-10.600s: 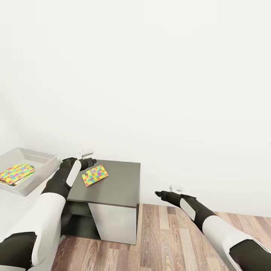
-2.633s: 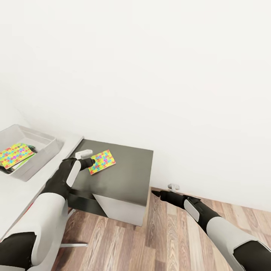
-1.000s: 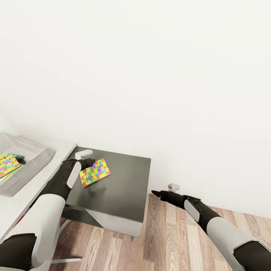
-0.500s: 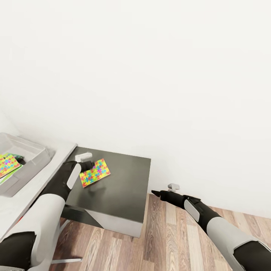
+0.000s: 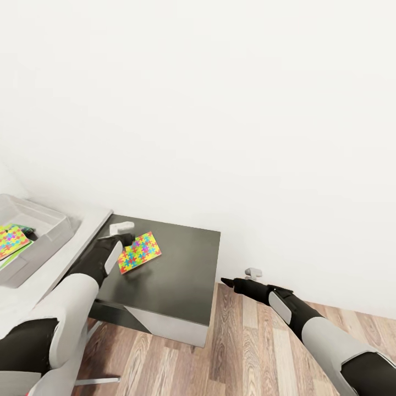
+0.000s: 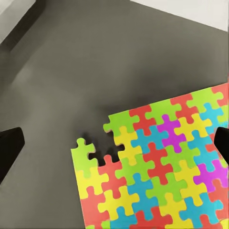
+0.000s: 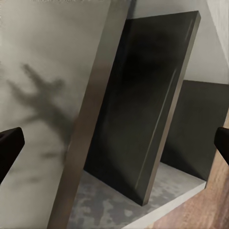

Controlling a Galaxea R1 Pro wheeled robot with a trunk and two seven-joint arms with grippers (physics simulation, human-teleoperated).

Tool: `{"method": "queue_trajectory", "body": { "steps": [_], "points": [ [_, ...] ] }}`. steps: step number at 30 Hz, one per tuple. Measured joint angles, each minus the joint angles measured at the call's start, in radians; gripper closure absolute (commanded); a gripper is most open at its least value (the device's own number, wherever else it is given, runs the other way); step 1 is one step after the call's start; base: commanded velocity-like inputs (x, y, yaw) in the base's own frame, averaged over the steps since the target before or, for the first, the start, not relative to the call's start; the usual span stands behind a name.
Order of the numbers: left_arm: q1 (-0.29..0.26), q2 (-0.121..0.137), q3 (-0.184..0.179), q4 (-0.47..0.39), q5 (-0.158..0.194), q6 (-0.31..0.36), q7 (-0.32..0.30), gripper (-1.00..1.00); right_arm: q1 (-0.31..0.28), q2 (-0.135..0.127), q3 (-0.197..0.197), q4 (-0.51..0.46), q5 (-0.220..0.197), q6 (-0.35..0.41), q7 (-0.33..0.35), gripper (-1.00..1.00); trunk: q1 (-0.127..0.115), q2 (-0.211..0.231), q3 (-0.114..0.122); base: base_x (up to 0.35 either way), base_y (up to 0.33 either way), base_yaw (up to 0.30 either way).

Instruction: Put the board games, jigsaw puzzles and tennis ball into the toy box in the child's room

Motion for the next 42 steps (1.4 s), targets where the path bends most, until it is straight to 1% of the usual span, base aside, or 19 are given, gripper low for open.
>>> {"method": "queue_trajectory", "body": {
  "steps": [1,2,4,20,25,28,30,34,35,37,38,39,40,42],
  "points": [
    [-0.001,0.000,0.000,0.003,-0.002,-0.008,0.000,-1.00,0.000,0.000,0.000,0.000,0.000,-0.002,0.000,-1.00,0.000,0.000,0.000,0.000,0.000,0.000],
    [-0.004,-0.001,-0.001,0.012,-0.008,-0.033,0.000,-1.00,0.000,0.000,0.000,0.000,0.000,-0.025,-0.001,-1.00,0.000,0.000,0.000,0.000,0.000,0.000],
    [-0.005,-0.002,-0.001,0.013,-0.010,-0.040,-0.001,-1.00,0.000,0.000,0.000,0.000,0.000,-0.032,-0.001,-1.00,0.000,0.000,0.000,0.000,0.000,0.000],
    [-0.004,-0.003,-0.005,0.015,-0.011,-0.047,-0.001,-1.00,0.000,0.000,0.000,0.000,-0.001,-0.040,0.003,-1.00,0.000,0.000,0.000,0.000,0.000,0.000],
    [-0.004,-0.004,-0.005,0.015,-0.011,-0.047,-0.001,-1.00,0.000,-0.001,0.000,-0.001,0.001,-0.039,0.018,-1.00,0.000,0.000,0.000,0.000,0.000,0.000],
    [-0.005,-0.004,-0.004,0.015,-0.011,-0.047,-0.001,-1.00,0.000,-0.007,0.000,-0.001,0.001,-0.033,0.034,-1.00,0.000,0.000,0.000,0.000,0.000,0.000],
    [-0.005,-0.004,-0.003,0.012,-0.011,-0.047,-0.002,-1.00,0.000,-0.011,0.000,-0.001,0.000,-0.028,0.057,-1.00,0.000,0.000,0.000,0.000,0.000,0.000],
    [-0.005,-0.003,-0.001,0.008,-0.010,-0.046,-0.005,-1.00,0.000,-0.021,0.000,-0.002,0.001,-0.024,0.131,-1.00,0.000,0.000,0.000,0.000,0.000,0.000],
    [-0.005,-0.003,-0.001,0.007,-0.010,-0.045,-0.007,-1.00,0.000,-0.027,0.000,-0.002,0.001,-0.023,0.164,-1.00,0.000,0.000,0.000,0.000,0.000,0.000],
    [-0.005,-0.003,0.000,0.005,-0.009,-0.045,-0.008,-1.00,0.000,-0.037,0.000,-0.005,0.000,-0.023,0.196,-1.00,0.000,0.000,0.000,0.000,0.000,0.000],
    [-0.005,-0.003,0.000,0.003,-0.008,-0.044,-0.010,-1.00,0.000,-0.049,0.000,-0.011,0.000,-0.023,0.224,-1.00,0.000,0.000,0.000,0.000,0.000,0.000],
    [-0.006,-0.002,0.000,0.001,-0.008,-0.043,-0.011,-1.00,0.000,-0.057,0.001,-0.016,0.000,-0.023,0.237,-1.00,0.000,0.000,0.000,0.000,0.000,0.000],
    [-0.006,-0.002,0.000,-0.004,-0.007,-0.041,-0.013,-1.00,0.001,-0.072,0.000,-0.028,-0.001,-0.023,0.260,-1.00,0.000,0.000,0.000,0.000,0.000,0.000],
    [-0.007,-0.001,0.001,-0.009,-0.006,-0.039,-0.014,-1.00,0.005,-0.090,0.000,-0.041,-0.002,-0.021,0.282,-1.00,0.000,0.000,0.000,0.000,0.000,0.000]
  ]
}}
